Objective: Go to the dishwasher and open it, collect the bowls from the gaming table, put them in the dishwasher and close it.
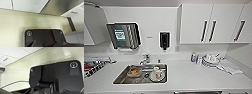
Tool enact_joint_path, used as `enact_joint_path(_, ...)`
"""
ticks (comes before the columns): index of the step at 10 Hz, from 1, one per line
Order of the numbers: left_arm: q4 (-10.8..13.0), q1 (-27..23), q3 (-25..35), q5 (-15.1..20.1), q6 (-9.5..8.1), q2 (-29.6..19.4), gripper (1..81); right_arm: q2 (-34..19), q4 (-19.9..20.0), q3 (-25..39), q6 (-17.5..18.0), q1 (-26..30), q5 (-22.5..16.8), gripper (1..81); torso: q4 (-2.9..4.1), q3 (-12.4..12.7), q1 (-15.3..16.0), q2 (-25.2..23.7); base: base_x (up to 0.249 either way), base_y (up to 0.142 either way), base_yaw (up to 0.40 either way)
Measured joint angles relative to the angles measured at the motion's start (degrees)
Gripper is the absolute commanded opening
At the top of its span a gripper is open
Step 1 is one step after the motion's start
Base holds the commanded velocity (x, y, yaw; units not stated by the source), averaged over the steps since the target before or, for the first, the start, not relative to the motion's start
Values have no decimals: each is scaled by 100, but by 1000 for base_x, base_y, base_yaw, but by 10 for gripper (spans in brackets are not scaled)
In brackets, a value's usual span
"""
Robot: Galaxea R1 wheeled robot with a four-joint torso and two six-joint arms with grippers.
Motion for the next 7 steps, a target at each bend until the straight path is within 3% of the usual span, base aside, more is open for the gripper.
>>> enact_joint_path(2, 0, -18, 293, -256, -2, -232, 811, -374, 7, 477, 16, 108, -1, 811, 0, -282, 217, -328, 0, 0, 0)
enact_joint_path(4, -2, -135, 610, -391, -2, -616, 811, -694, 20, 872, 52, 266, 22, 811, 0, -359, 422, -658, 0, 0, 0)
enact_joint_path(7, -17, -719, 1133, -199, -105, -955, 811, -788, 22, 1045, 107, 435, 40, 811, 0, -365, 796, -1248, 0, 0, 0)
